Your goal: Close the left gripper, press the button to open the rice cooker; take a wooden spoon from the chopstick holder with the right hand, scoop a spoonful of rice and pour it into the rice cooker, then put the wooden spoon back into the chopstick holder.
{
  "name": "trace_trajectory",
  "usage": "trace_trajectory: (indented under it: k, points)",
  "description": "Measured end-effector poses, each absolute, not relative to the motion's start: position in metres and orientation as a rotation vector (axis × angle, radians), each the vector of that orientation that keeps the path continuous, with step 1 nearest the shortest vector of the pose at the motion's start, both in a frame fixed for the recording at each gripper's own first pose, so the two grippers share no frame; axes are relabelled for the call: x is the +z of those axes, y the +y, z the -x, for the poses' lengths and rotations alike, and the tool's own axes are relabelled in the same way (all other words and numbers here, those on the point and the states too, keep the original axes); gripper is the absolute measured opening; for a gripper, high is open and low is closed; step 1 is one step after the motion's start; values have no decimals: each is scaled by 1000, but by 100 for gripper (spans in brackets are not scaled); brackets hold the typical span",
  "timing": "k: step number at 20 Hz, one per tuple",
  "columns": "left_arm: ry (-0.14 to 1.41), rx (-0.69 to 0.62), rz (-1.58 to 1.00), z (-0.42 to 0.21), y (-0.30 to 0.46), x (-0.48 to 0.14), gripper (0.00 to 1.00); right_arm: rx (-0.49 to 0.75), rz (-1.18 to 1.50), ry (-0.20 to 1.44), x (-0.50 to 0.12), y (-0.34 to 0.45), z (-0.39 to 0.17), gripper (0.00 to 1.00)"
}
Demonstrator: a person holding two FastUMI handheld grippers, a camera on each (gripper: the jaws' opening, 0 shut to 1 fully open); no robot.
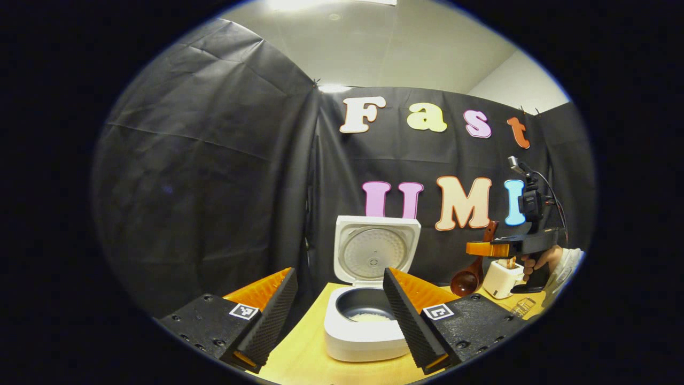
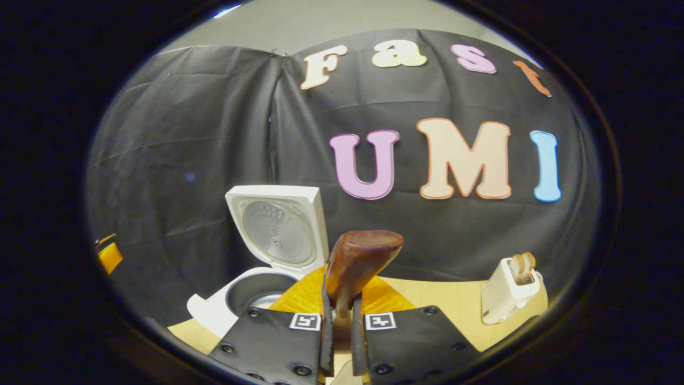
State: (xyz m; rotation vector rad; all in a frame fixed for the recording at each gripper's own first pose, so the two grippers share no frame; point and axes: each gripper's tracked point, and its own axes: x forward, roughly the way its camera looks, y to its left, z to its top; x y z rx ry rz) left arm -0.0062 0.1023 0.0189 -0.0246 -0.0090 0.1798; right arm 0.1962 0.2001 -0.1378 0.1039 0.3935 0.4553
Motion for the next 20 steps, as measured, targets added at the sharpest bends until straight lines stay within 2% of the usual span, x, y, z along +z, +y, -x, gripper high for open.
trace_trajectory:
  k: [12, 15, 17, 20]
  points:
    - [-11, 61, 3, -40, 31, 25, 95, 144, -134, 465, -182, -10, -183, 16]
    - [-7, 39, 0, -45, 15, 26, 95, 85, -124, 478, -193, -48, -175, 14]
    - [-6, 25, -3, -49, 5, 27, 95, 56, -111, 487, -200, -69, -169, 17]
    - [-3, 11, -7, -52, -7, 27, 94, 20, -102, 510, -217, -93, -162, 14]
